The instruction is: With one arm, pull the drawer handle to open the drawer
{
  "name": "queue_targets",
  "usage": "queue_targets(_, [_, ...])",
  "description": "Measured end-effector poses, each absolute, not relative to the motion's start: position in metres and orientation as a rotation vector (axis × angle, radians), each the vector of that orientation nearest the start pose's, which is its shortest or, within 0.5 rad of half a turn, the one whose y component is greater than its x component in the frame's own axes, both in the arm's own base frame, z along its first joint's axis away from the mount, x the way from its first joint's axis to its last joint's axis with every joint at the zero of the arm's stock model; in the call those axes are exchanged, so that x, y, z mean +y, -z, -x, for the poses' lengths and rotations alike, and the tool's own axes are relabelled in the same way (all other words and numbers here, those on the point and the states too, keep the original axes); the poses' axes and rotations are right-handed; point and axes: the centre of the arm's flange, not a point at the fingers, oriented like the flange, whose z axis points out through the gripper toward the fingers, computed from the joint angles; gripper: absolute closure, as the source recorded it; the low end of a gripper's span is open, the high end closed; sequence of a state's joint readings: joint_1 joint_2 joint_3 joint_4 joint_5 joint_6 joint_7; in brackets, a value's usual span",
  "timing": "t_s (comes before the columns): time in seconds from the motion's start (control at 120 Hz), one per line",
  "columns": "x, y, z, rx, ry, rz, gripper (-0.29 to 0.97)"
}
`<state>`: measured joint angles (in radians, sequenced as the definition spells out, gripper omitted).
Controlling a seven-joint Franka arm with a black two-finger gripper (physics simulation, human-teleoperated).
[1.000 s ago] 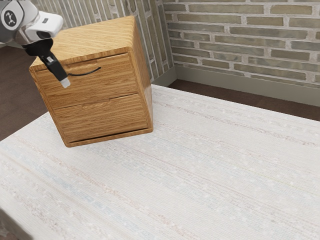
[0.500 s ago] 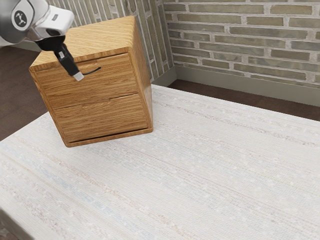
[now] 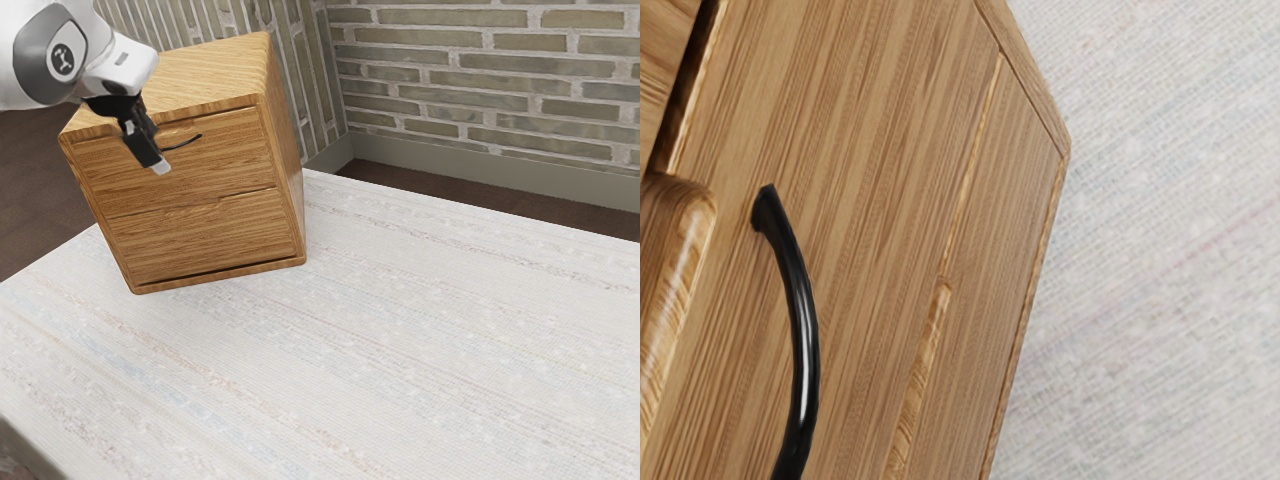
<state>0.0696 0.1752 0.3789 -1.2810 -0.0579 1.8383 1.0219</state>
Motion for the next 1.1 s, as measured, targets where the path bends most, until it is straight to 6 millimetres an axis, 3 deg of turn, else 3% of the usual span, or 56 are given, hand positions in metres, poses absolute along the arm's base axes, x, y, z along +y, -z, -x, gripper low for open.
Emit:
queue_targets(0.15, [0.240,-0.679,-0.587,0.893,0.383,2.695,0.00])
queue_targets(0.35, [0.217,-0.686,-0.596,1.023,0.332,2.577,0.00])
queue_targets(0.592, [0.221,-0.688,-0.592,1.078,0.273,2.511,0.00])
queue_targets(0.808, [0.224,-0.682,-0.581,1.114,0.245,2.503,0.00])
queue_targets(1.1, [0.227,-0.694,-0.551,1.125,0.286,2.462,0.00])
